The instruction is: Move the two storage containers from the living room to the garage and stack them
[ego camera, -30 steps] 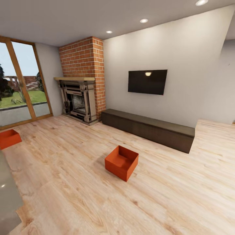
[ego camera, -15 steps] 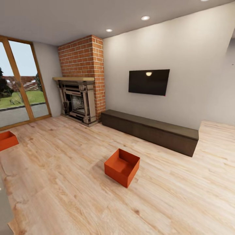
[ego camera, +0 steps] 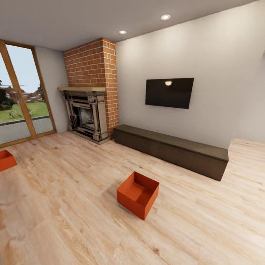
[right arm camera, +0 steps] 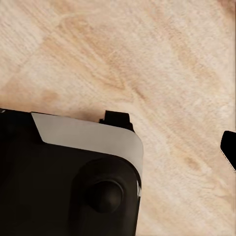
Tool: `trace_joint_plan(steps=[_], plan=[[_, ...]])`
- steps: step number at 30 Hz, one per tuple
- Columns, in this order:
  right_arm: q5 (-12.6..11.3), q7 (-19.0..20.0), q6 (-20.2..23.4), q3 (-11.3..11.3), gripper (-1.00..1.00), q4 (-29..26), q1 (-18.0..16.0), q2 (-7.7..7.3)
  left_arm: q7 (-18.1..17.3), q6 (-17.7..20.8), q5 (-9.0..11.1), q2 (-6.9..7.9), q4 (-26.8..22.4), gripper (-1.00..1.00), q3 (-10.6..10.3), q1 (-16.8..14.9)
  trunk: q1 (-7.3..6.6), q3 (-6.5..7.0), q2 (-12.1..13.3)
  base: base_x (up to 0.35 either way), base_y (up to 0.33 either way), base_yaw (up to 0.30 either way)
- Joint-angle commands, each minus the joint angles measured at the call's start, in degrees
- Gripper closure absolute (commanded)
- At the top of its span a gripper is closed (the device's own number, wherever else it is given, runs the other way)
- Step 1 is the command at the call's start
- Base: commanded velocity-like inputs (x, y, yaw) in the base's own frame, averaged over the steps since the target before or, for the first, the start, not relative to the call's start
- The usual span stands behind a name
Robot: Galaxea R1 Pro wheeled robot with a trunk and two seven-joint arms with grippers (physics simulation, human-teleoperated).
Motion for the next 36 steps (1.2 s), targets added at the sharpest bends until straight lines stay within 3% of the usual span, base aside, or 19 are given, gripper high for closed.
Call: trace_joint_plan(steps=[1, 36], plan=[[-0.49, -0.07, -0.29, 0.48, -1.0, 0.17, -0.07, 0.03, 0.06, -0.07, 0.25, 0.0, 0.01, -1.0, 0.07, -0.02, 0.02, -0.06, -0.03, 0.243, 0.0, 0.019], [-0.51, -0.07, -0.24, 0.48, -1.0, 0.17, -0.08, 0.01, 0.06, -0.09, 0.25, 0.0, 0.01, -1.0, 0.07, -0.02, 0.02, -0.06, -0.03, 0.243, 0.0, 0.246]])
